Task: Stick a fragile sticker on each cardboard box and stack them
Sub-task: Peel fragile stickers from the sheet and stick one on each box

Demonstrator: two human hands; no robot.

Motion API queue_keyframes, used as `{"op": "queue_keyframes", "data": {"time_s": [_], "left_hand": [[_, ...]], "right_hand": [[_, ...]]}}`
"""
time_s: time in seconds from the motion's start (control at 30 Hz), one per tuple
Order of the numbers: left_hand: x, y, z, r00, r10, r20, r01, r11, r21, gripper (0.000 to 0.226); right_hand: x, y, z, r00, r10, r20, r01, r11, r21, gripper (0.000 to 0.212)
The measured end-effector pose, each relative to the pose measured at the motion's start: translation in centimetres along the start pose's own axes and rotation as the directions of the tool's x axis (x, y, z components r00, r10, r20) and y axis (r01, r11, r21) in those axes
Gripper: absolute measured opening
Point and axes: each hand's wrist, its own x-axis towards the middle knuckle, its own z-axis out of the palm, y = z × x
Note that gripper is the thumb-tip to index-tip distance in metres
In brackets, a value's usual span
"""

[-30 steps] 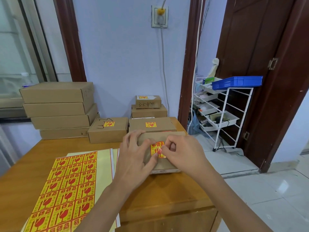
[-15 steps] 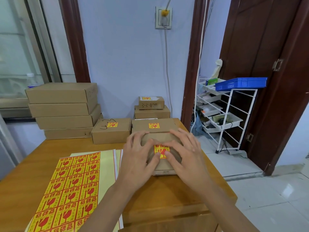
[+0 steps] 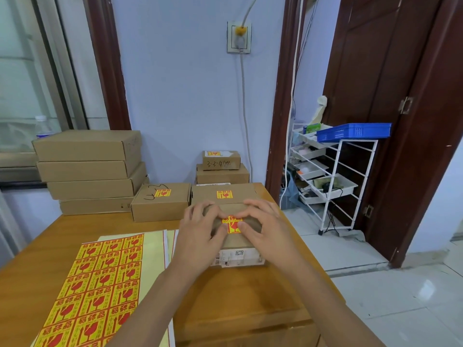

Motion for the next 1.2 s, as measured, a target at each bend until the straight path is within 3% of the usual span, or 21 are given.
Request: {"op": "queue_keyframes", "data": {"time_s": [0.13, 0.23, 0.33, 0.4, 0.47, 0.53, 0.6, 0.77, 0.97, 1.1, 1.2], "left_hand": [[1.2, -0.2, -0.2, 0.986, -0.101, 0.131, 0.104, 0.995, -0.011, 0.007], [2.0, -0.1, -0.4, 0.962, -0.17, 0.214, 0.177, 0.984, -0.013, 0.008], [2.0, 0.3, -1.9, 0.952, -0.201, 0.23, 0.232, 0.966, -0.117, 0.031], [1.3, 0.6, -3.9, 0.949, -0.301, 0.098, 0.316, 0.919, -0.234, 0.051], [0.0, 0.6, -5.7, 0.909, -0.416, 0.03, 0.412, 0.884, -0.219, 0.063], [-1.1, 0.9, -6.7, 0.872, -0.466, 0.148, 0.487, 0.858, -0.163, 0.066], [-1.3, 1.4, -7.2, 0.865, -0.458, 0.204, 0.493, 0.851, -0.181, 0.065], [5.3, 1.5, -13.6, 0.919, -0.384, 0.082, 0.391, 0.915, -0.095, 0.062], [16.7, -2.6, -21.0, 0.928, -0.362, 0.086, 0.365, 0.931, -0.029, 0.04], [22.4, -6.9, -19.7, 0.926, -0.377, 0.002, 0.377, 0.926, -0.012, 0.035], [24.9, -11.0, -16.0, 0.908, -0.409, 0.094, 0.402, 0.912, 0.086, 0.037]], "right_hand": [[1.4, -0.1, 0.0, 0.992, 0.081, 0.092, -0.081, 0.997, 0.001, 0.013], [2.3, -0.2, 0.0, 0.983, 0.115, 0.144, -0.118, 0.993, 0.01, 0.013], [2.1, -0.4, -0.6, 0.98, 0.189, 0.059, -0.197, 0.966, 0.17, 0.025], [0.9, -0.2, -1.7, 0.966, 0.259, -0.028, -0.249, 0.948, 0.198, 0.04], [-0.8, -0.1, -2.7, 0.942, 0.332, 0.044, -0.335, 0.926, 0.176, 0.056], [-2.1, -0.4, -2.9, 0.917, 0.363, 0.168, -0.383, 0.917, 0.108, 0.067], [-2.1, -1.4, -2.5, 0.922, 0.342, 0.183, -0.357, 0.933, 0.054, 0.072], [5.6, -6.8, -3.6, 0.966, 0.256, 0.039, -0.259, 0.96, 0.108, 0.064], [20.3, -10.1, -2.6, 0.97, 0.182, 0.161, -0.206, 0.968, 0.146, 0.05], [26.8, -8.9, 2.6, 0.987, 0.126, 0.097, -0.138, 0.981, 0.133, 0.048], [29.7, -6.3, 7.8, 0.989, 0.118, 0.09, -0.123, 0.991, 0.055, 0.05]]}}
